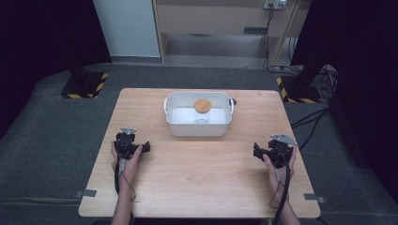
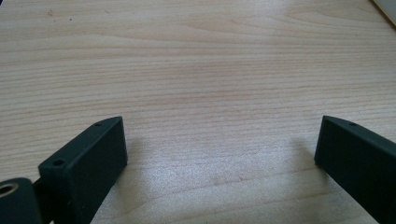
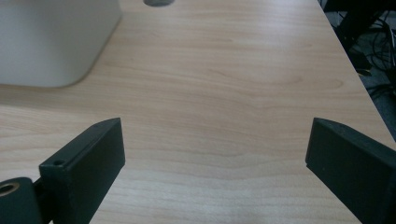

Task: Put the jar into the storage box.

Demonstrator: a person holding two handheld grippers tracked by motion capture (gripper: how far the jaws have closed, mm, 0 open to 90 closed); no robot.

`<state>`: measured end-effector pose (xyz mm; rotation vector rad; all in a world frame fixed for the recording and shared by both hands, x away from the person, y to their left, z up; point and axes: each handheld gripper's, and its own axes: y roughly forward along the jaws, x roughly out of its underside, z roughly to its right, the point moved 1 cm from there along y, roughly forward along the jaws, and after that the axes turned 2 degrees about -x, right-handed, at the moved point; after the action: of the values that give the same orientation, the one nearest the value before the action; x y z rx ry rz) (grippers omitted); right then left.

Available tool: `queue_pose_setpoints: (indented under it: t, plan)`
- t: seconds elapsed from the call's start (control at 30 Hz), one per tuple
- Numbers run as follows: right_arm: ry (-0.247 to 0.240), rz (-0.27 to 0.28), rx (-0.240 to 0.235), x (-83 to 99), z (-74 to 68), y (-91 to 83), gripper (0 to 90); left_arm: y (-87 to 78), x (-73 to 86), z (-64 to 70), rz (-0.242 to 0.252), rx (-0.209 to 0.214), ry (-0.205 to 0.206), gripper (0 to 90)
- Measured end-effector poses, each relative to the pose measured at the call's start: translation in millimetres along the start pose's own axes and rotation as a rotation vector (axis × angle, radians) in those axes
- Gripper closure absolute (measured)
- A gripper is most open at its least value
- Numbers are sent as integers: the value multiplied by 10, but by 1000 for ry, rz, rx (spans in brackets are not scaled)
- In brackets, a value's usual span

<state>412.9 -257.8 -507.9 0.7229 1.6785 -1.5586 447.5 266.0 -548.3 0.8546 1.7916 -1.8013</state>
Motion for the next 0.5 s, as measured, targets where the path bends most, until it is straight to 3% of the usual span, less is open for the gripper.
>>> queue_pose_setpoints:
  t: [0.23,0.5]
  plan:
    - [-9,-39,39,142,79,119,48,1,0,1,2,0,-2,7]
    - [-17,-94,44,208,89,238,48,-1,0,0,-1,0,-1,7]
